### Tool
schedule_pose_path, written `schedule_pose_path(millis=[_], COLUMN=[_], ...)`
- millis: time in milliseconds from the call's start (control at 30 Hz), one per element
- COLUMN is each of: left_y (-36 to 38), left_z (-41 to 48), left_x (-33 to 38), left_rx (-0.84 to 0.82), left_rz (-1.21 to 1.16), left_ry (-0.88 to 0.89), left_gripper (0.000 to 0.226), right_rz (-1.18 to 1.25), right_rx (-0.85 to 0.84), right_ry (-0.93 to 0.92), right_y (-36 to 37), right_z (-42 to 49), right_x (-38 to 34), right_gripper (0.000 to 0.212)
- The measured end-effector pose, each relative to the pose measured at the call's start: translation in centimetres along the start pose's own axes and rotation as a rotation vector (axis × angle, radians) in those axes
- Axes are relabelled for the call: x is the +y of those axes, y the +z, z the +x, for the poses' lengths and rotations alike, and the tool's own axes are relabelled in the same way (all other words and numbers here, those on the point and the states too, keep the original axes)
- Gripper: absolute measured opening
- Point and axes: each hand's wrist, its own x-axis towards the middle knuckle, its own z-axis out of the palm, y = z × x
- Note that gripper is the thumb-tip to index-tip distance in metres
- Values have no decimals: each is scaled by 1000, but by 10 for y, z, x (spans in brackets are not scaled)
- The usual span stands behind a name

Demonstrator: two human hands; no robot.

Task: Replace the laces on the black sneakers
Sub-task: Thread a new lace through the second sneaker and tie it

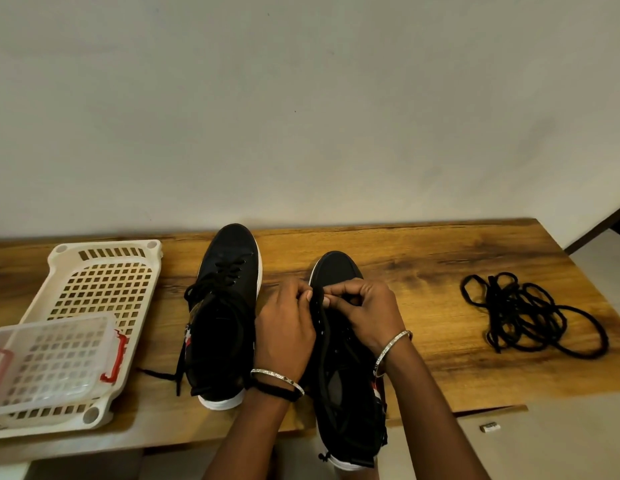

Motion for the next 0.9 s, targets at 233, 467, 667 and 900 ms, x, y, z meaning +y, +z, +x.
schedule_pose_path(millis=[233, 467, 667, 900], left_y=[-15, -64, -79, -65], left_z=[13, 32, 32, 35], left_x=[18, 19, 0, -3], left_rx=[201, 58, -350, -208], left_rz=[-470, -710, 442, -17], left_ry=[-241, -284, 103, 41], left_gripper=[11, 11, 32, 38], right_rz=[96, 196, 271, 794], right_rx=[-40, -10, -1, -93], right_ry=[22, 66, 117, 313], right_y=[-3, -5, -5, -17], right_z=[-1, -2, -5, -6], right_x=[-1, -4, -10, -17], right_gripper=[16, 9, 13, 19])
